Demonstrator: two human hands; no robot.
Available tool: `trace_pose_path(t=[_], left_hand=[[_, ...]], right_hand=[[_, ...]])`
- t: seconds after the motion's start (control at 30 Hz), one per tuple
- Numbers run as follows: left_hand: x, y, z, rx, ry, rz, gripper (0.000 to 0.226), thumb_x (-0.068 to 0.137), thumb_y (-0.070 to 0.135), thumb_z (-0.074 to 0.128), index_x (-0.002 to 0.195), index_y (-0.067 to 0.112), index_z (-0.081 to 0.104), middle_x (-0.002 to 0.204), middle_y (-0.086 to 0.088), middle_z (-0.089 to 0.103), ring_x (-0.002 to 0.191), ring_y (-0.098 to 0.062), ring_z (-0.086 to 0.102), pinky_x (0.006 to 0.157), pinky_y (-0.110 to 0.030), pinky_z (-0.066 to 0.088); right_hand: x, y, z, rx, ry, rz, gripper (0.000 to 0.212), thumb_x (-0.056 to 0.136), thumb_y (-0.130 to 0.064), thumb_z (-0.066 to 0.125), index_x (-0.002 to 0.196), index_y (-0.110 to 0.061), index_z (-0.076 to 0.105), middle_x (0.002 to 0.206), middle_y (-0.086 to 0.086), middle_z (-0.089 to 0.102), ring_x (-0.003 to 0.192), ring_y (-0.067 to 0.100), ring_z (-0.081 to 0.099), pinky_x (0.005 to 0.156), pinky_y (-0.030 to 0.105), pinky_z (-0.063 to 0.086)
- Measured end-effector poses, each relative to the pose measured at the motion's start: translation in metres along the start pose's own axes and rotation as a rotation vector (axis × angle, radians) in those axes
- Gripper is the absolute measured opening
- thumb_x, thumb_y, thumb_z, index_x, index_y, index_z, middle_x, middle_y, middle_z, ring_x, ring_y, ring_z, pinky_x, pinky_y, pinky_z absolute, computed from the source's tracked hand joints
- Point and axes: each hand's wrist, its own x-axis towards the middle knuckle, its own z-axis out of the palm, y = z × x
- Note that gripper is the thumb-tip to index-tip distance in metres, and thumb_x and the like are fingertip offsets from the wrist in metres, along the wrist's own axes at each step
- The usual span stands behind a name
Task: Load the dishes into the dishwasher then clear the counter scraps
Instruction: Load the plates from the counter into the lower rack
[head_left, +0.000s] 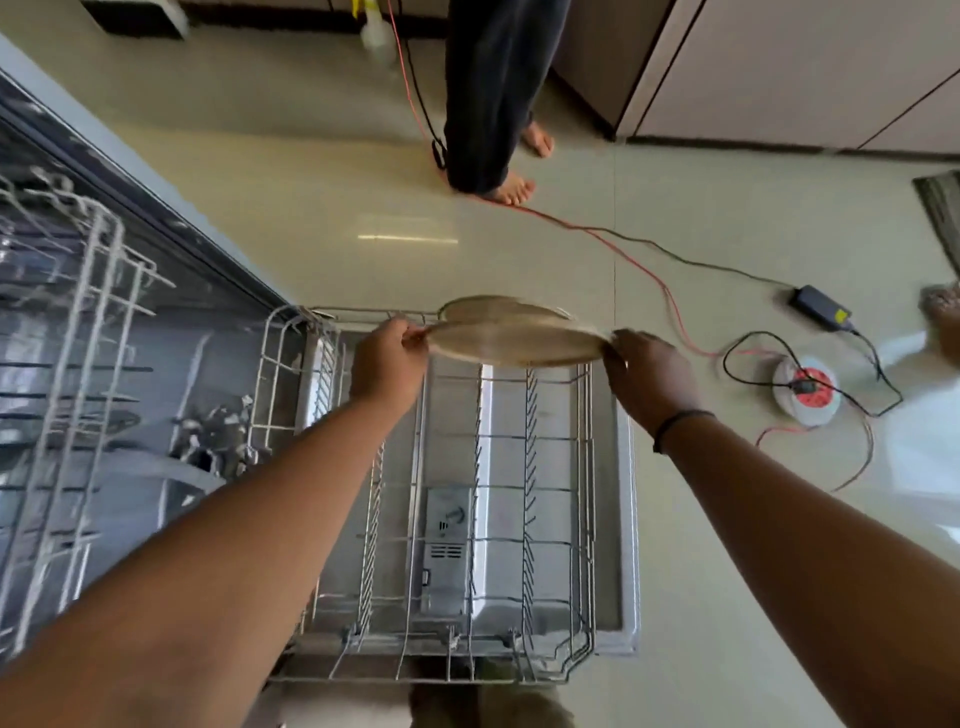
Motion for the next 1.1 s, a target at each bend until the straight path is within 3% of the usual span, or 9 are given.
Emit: trace_pose_path(t=[0.2,0.6,0.83,1.0,1.1], left_hand=[[0.046,-0.007,0.024,0.051,0.023,-0.053,0.011,0.083,0.014,0.069,0.093,0.01,0.067,0.092,-0.007,0.07,0.079,-0.02,0.061,0.062,-0.022,0.035],[0.058,-0.026,0.051,0.095,-0.053,-0.068,0.022,0.08,0.018,0.074,0.097,0.007,0.069,0.098,-0.007,0.071,0.081,-0.018,0.06,0.067,-0.021,0.035],[0.058,-0.038,0.065,0.128,-0.116,-0.092,0.017,0.082,0.021,0.072,0.094,0.009,0.069,0.094,-0.009,0.07,0.082,-0.022,0.061,0.071,-0.027,0.042],[0.06,-0.041,0.071,0.124,-0.126,-0.103,0.017,0.083,0.02,0.071,0.096,0.011,0.068,0.096,-0.007,0.07,0.088,-0.024,0.064,0.077,-0.03,0.047],[0.063,-0.037,0.075,0.099,-0.1,-0.113,0.017,0.084,0.02,0.07,0.098,0.011,0.068,0.097,-0.007,0.07,0.088,-0.022,0.064,0.078,-0.029,0.048]], right_hand=[[0.04,0.001,0.02,-0.018,-0.004,0.001,0.022,0.095,-0.023,0.047,0.097,-0.008,0.063,0.097,0.02,0.064,0.09,0.039,0.059,0.063,0.031,0.032],[0.054,0.021,0.06,-0.028,-0.079,0.074,0.023,0.095,-0.022,0.044,0.098,-0.007,0.061,0.095,0.02,0.065,0.087,0.038,0.06,0.063,0.031,0.036],[0.063,0.026,0.076,-0.005,-0.122,0.149,0.028,0.094,-0.03,0.046,0.109,-0.023,0.068,0.108,0.008,0.067,0.099,0.031,0.062,0.071,0.03,0.043],[0.061,0.03,0.086,0.048,-0.122,0.212,0.029,0.091,-0.028,0.044,0.1,-0.027,0.072,0.1,0.004,0.07,0.091,0.027,0.061,0.066,0.026,0.036],[0.057,0.03,0.084,0.09,-0.104,0.21,0.031,0.094,-0.027,0.043,0.106,-0.027,0.071,0.103,0.005,0.07,0.088,0.027,0.059,0.067,0.025,0.036]])
